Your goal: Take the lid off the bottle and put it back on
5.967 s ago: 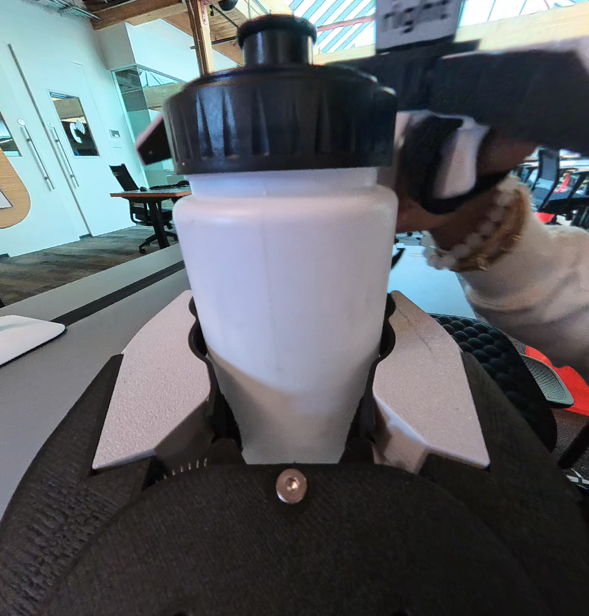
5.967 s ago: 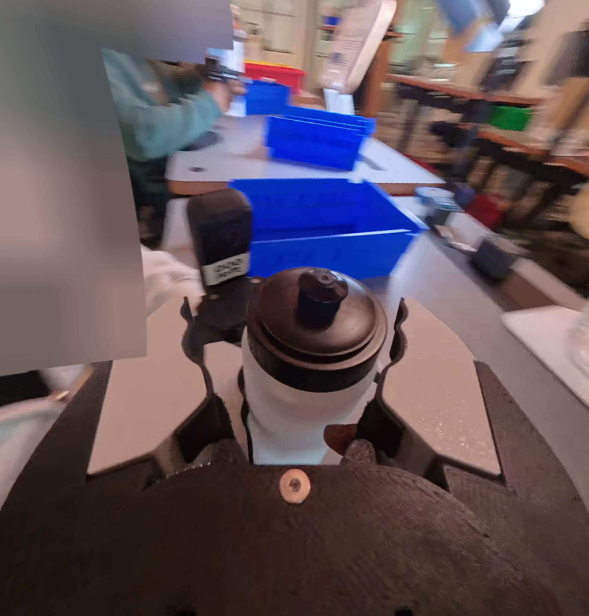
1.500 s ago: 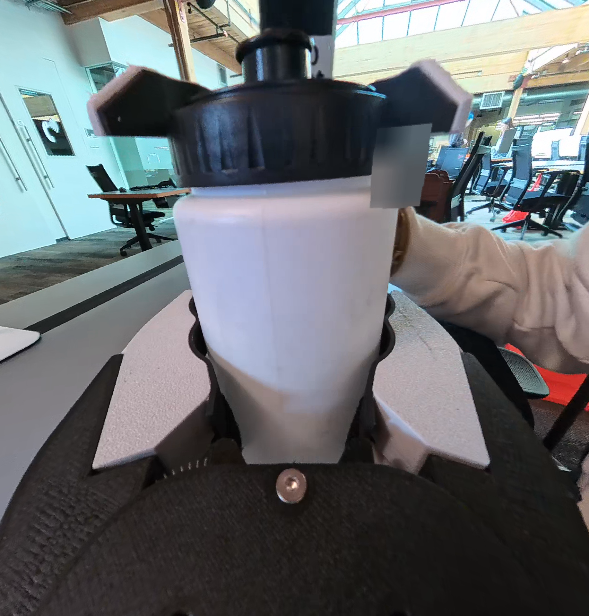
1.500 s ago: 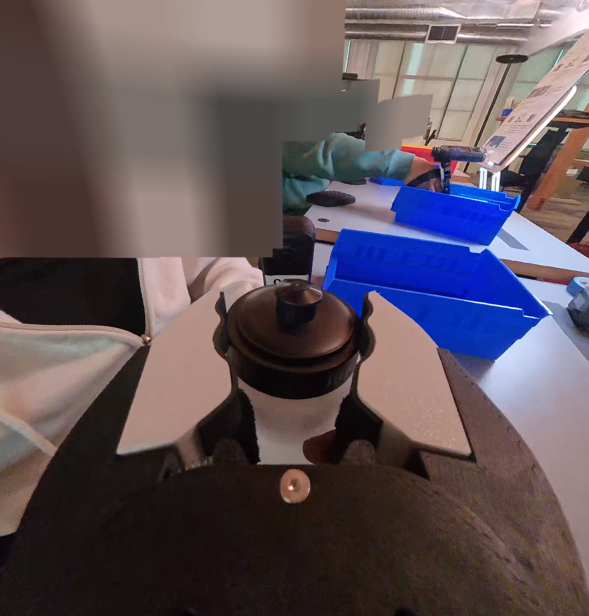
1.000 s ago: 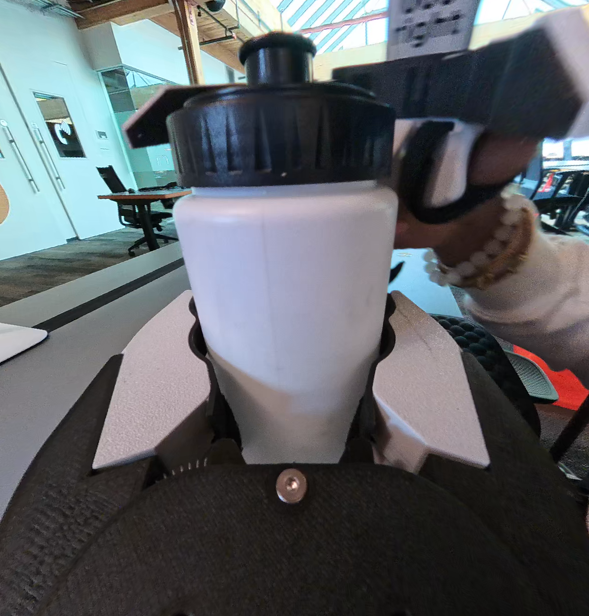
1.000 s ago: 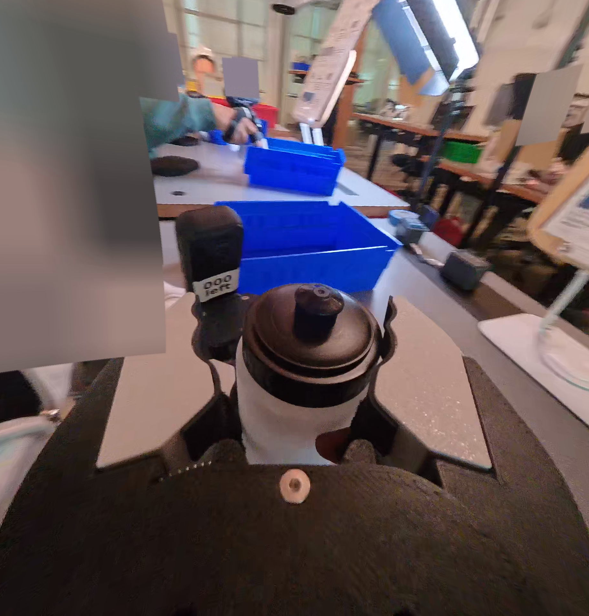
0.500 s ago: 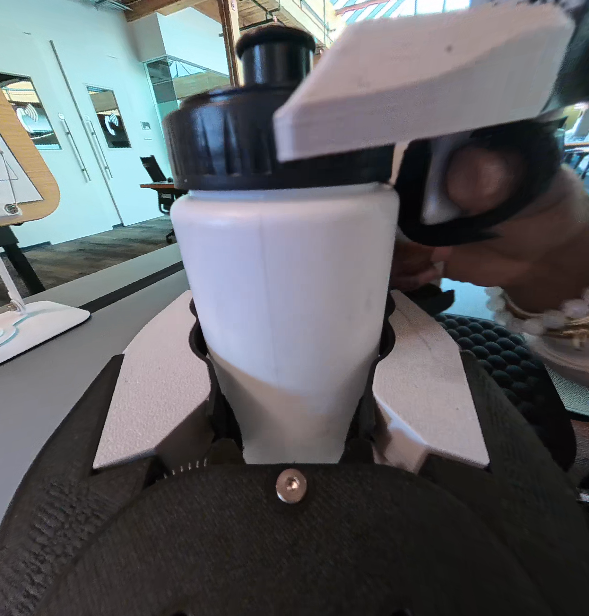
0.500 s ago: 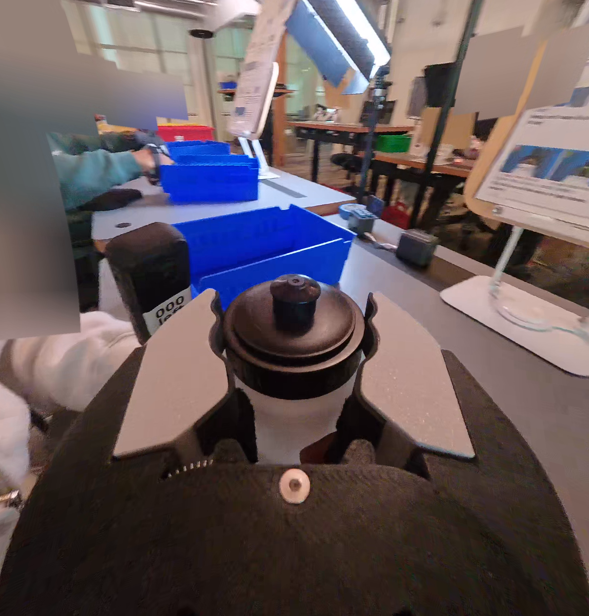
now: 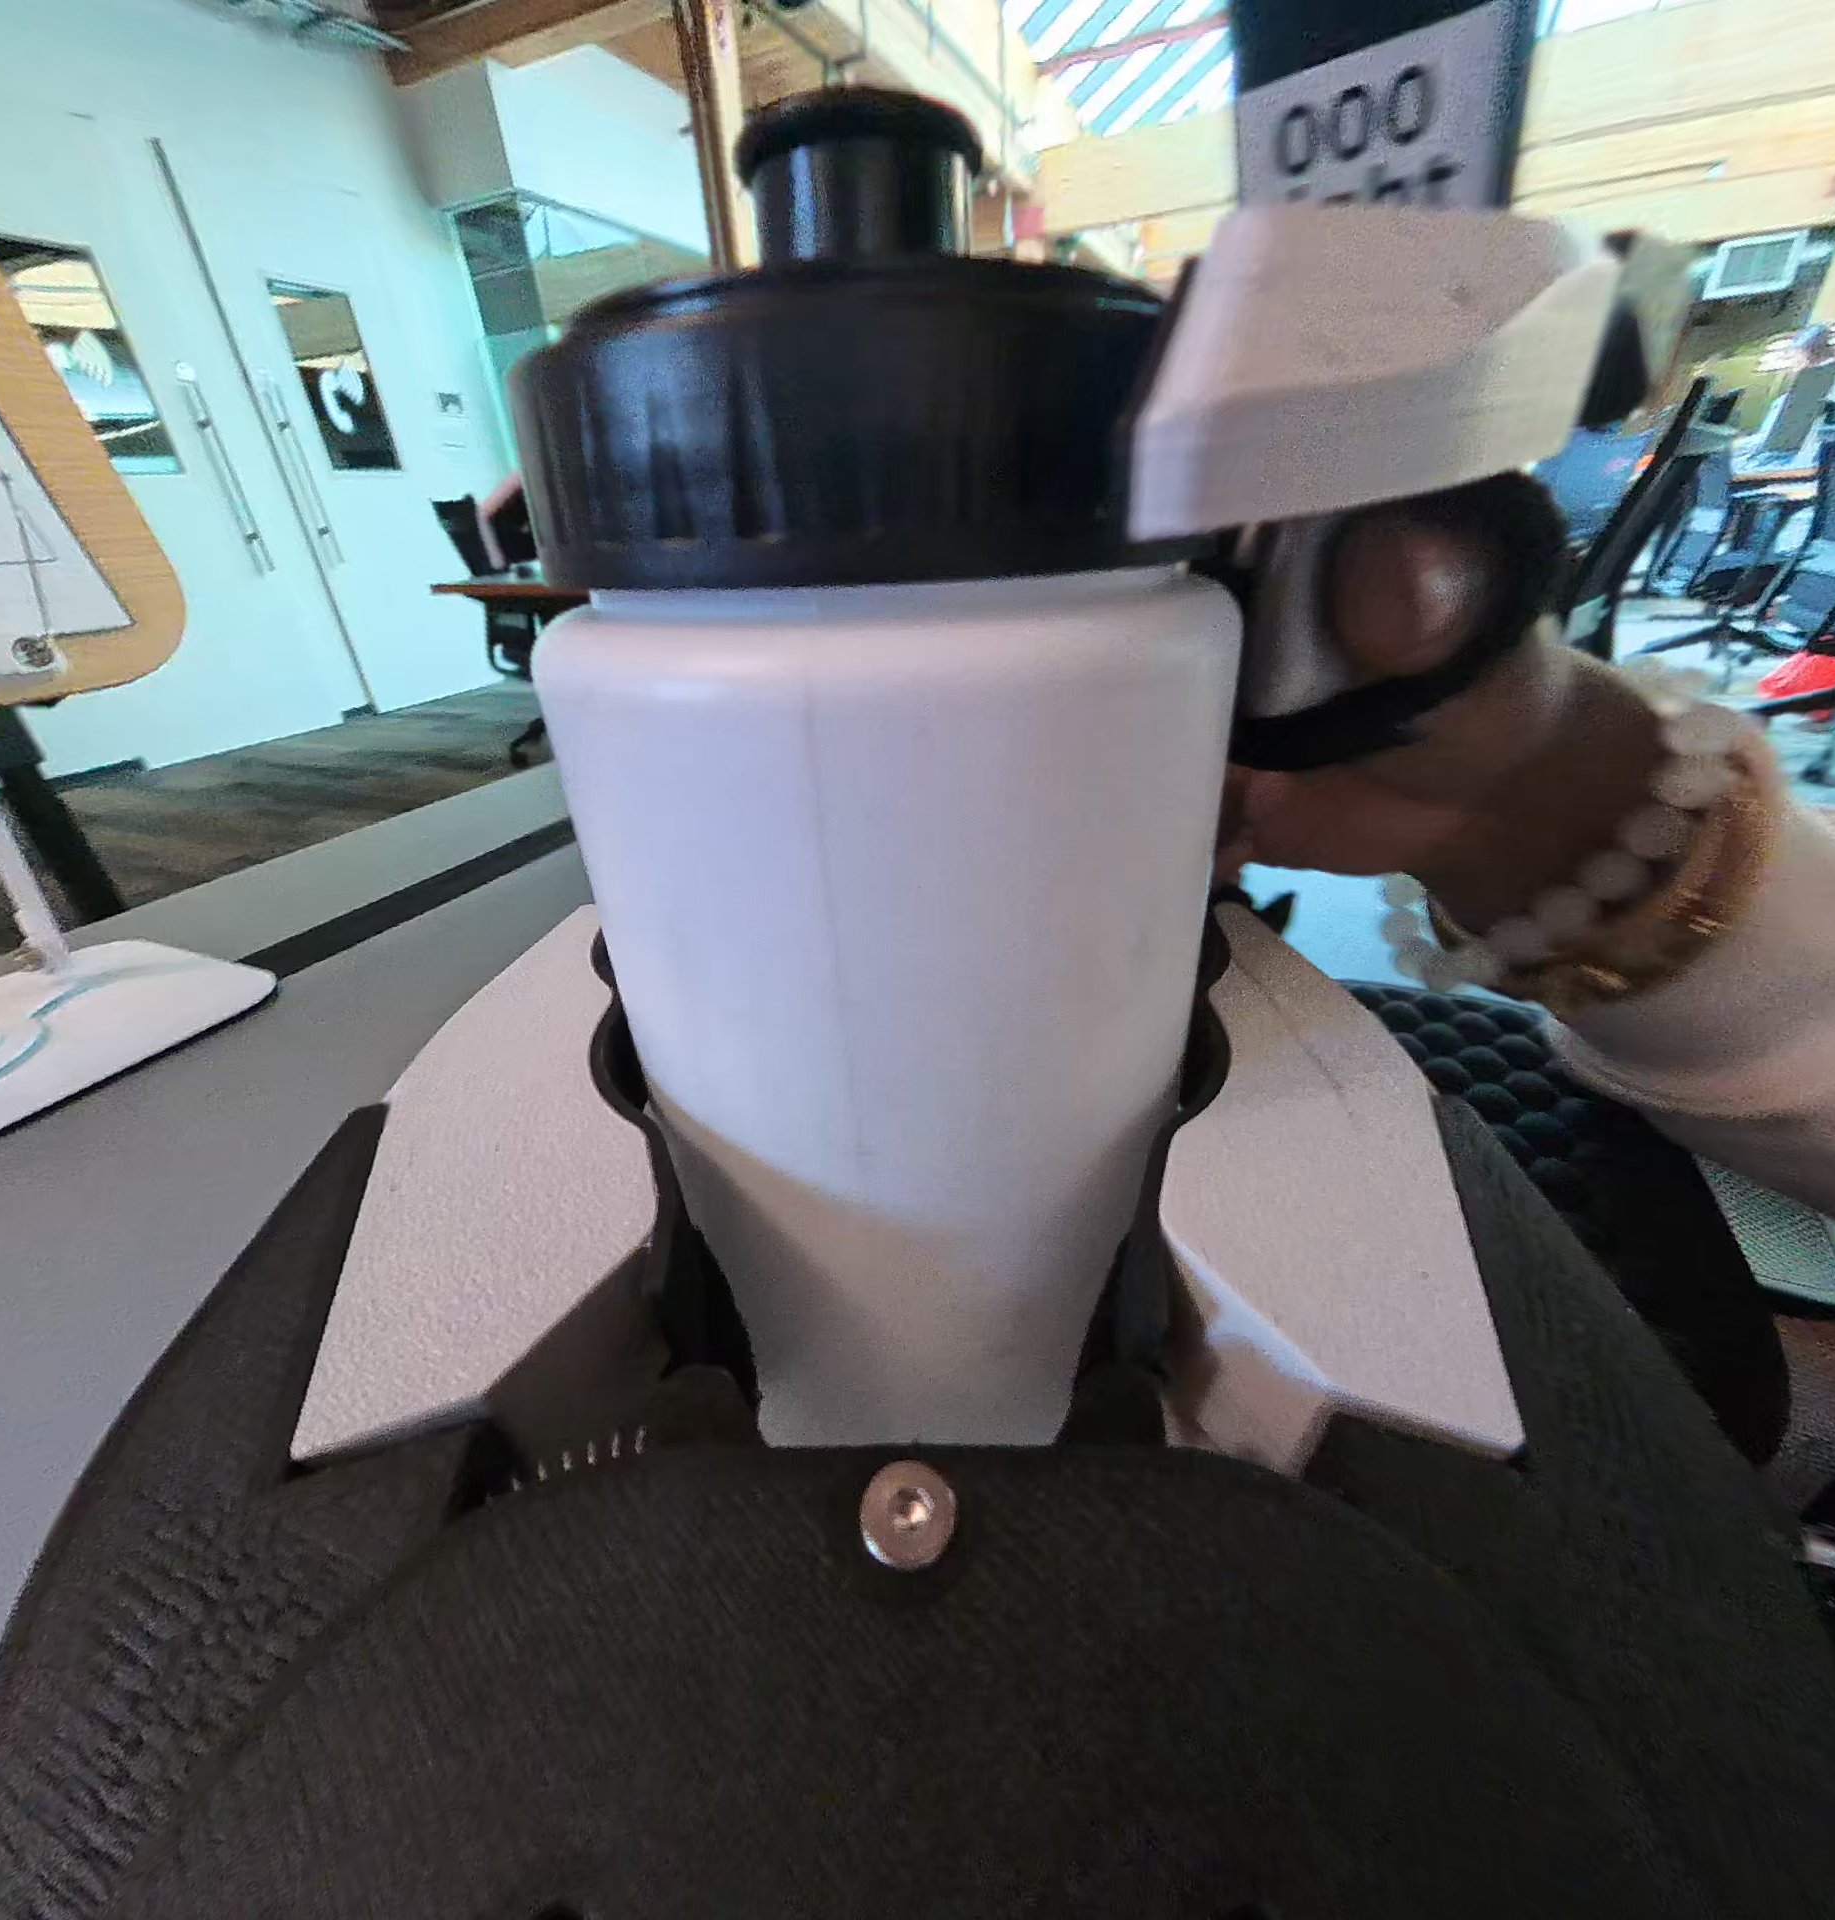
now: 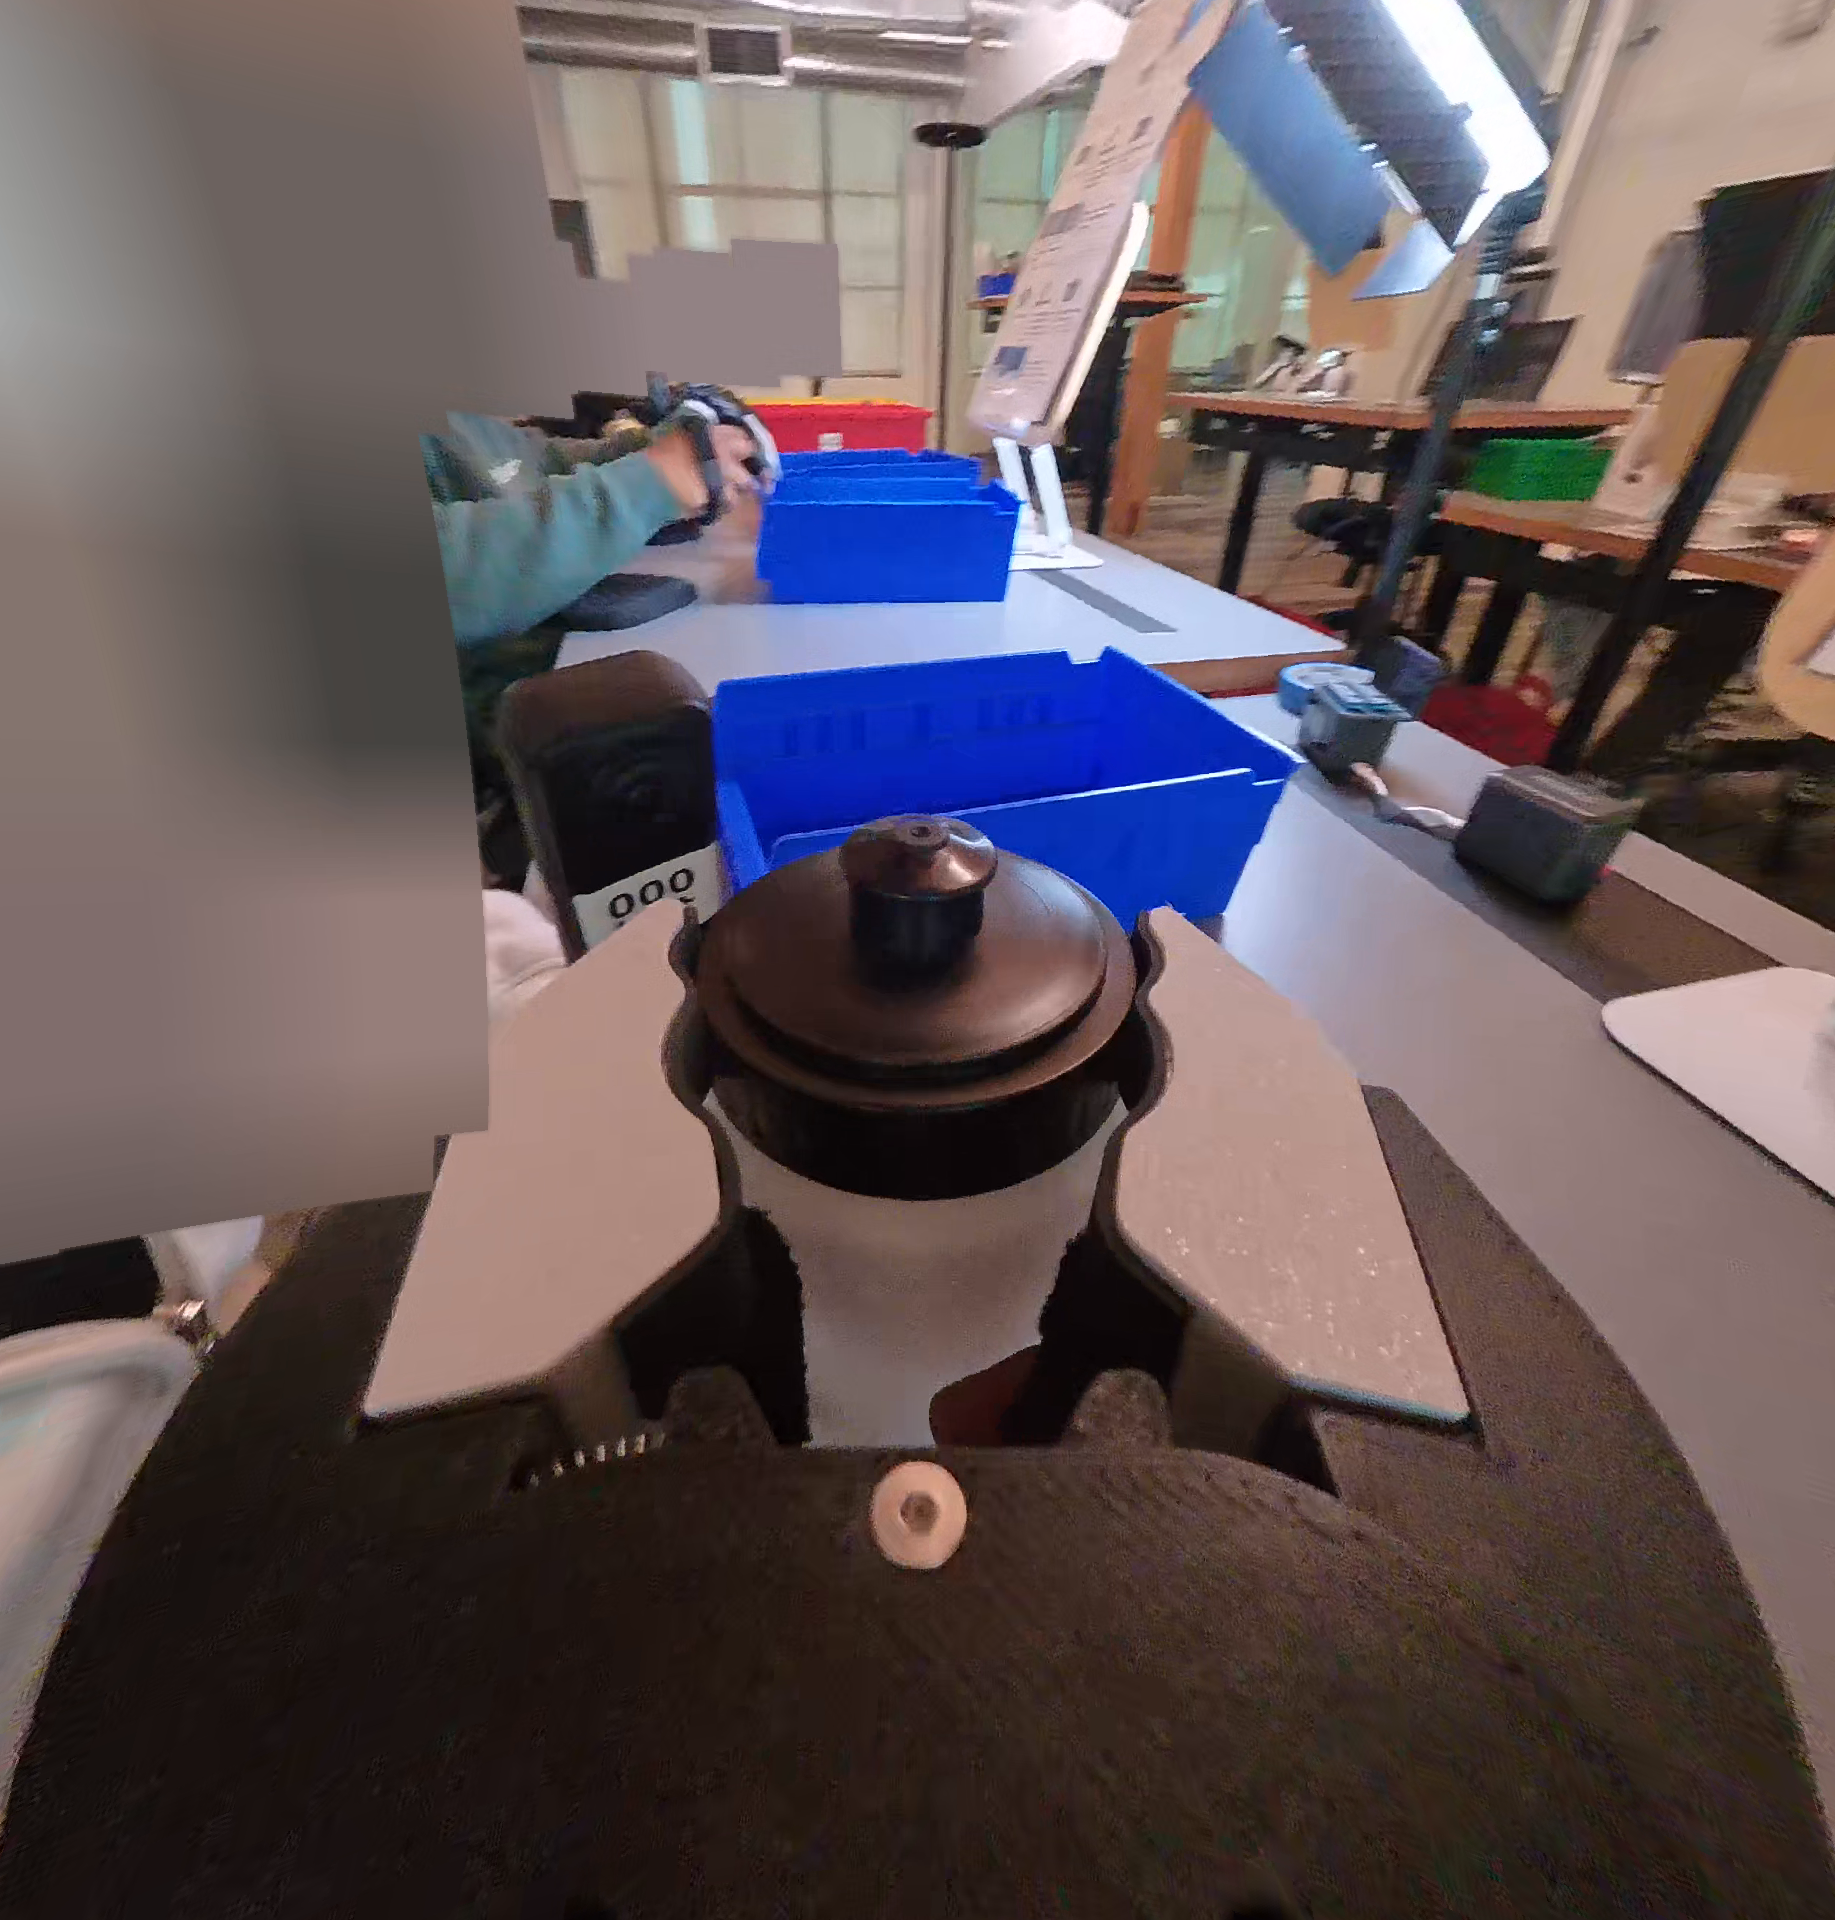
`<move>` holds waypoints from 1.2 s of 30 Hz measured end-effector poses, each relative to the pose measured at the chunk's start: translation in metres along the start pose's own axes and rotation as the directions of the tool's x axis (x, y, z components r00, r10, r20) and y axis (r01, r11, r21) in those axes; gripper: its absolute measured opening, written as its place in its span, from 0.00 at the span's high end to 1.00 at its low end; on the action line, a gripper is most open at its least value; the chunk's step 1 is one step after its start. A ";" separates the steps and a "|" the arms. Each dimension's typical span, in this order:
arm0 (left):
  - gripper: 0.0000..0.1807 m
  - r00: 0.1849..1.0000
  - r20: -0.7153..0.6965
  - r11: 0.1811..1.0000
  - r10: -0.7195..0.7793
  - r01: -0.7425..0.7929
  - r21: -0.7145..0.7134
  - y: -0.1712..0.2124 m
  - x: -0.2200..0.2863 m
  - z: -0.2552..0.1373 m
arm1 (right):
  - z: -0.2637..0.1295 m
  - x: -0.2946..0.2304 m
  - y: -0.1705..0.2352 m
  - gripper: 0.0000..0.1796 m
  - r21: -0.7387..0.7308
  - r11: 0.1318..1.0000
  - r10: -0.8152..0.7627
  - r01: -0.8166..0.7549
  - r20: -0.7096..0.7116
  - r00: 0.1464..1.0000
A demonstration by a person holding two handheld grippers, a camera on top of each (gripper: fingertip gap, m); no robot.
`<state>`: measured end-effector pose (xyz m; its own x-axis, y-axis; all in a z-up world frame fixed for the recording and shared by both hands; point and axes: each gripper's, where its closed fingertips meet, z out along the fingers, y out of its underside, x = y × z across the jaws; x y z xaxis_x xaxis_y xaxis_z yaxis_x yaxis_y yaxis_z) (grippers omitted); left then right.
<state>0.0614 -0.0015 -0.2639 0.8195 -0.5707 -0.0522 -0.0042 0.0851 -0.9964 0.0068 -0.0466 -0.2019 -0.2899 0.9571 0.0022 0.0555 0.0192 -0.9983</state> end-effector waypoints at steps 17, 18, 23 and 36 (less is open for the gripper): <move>0.42 0.991 -0.130 0.998 -0.014 0.005 -0.066 0.013 0.017 0.005 | -0.010 -0.007 -0.003 0.57 0.097 0.995 0.028 -0.038 0.104 0.994; 0.42 0.992 -0.123 0.998 -0.015 0.007 -0.067 0.013 0.017 0.005 | -0.010 -0.008 -0.004 0.57 0.112 0.993 0.026 -0.037 0.095 0.995; 0.43 0.996 -0.084 0.997 -0.018 0.011 -0.083 0.014 0.015 0.005 | -0.012 -0.004 -0.005 0.57 0.167 0.985 0.035 -0.033 -0.009 0.999; 0.44 0.998 -0.064 0.994 -0.008 0.001 -0.113 0.015 0.017 0.003 | -0.014 -0.001 -0.004 0.57 0.165 0.986 0.010 0.022 -0.191 0.981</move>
<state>0.0769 -0.0069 -0.2794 0.7810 -0.6226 -0.0482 -0.0684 -0.0086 -0.9976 0.0204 -0.0441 -0.1972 -0.1011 0.9949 0.0032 -0.1091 -0.0078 -0.9940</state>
